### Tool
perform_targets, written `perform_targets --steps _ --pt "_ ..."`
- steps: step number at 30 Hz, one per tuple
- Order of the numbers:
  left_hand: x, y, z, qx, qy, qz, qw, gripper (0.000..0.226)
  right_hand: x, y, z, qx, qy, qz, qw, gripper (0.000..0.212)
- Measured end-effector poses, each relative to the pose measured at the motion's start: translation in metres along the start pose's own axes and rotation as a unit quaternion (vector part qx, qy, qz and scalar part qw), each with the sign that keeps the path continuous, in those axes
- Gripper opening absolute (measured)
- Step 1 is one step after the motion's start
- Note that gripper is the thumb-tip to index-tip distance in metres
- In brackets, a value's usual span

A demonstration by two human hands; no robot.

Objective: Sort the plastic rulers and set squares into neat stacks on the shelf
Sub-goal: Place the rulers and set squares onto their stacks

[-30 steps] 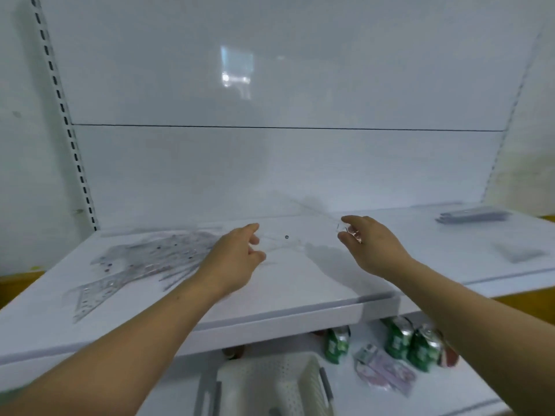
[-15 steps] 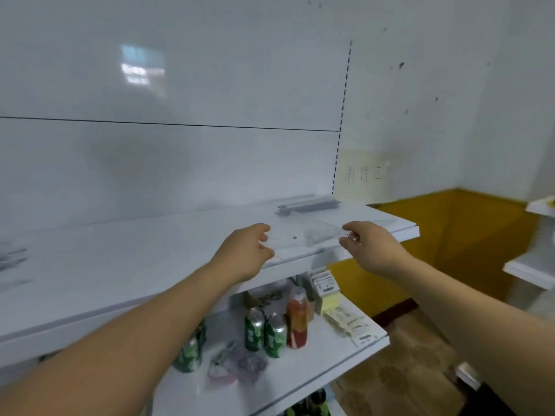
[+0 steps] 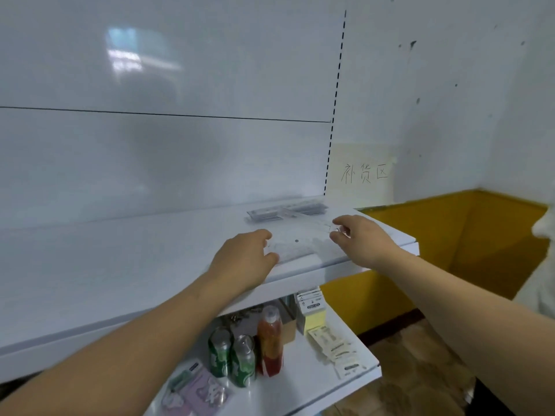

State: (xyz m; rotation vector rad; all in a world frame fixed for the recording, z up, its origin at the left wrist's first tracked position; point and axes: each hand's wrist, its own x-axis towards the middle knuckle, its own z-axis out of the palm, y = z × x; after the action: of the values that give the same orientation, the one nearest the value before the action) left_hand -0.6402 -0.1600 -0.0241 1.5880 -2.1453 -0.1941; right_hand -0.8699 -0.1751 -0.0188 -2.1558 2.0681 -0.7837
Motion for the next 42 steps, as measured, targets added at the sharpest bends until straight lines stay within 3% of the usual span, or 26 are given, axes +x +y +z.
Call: perform_targets --steps 12,15,21,30,42 --pt "0.01 0.004 0.021 0.038 -0.005 -0.062 0.997 0.055 0.119 0.028 0.028 0.007 -0.052 -0.135 0.989 0.04" --pt "0.01 0.007 0.018 0.064 -0.003 -0.122 0.99 0.066 0.146 0.028 0.033 0.014 -0.065 -0.168 0.984 0.041" --pt "0.01 -0.009 0.014 0.132 -0.085 -0.283 0.946 0.053 0.183 0.031 0.046 -0.003 -0.107 -0.229 0.968 0.042" --pt "0.008 -0.011 0.022 0.131 -0.045 -0.288 0.947 0.053 0.214 0.029 0.067 -0.024 -0.185 -0.267 0.946 0.037" --pt "0.01 -0.007 0.02 0.079 -0.014 -0.301 0.95 0.048 0.201 0.018 0.061 -0.088 -0.161 -0.315 0.931 0.055"
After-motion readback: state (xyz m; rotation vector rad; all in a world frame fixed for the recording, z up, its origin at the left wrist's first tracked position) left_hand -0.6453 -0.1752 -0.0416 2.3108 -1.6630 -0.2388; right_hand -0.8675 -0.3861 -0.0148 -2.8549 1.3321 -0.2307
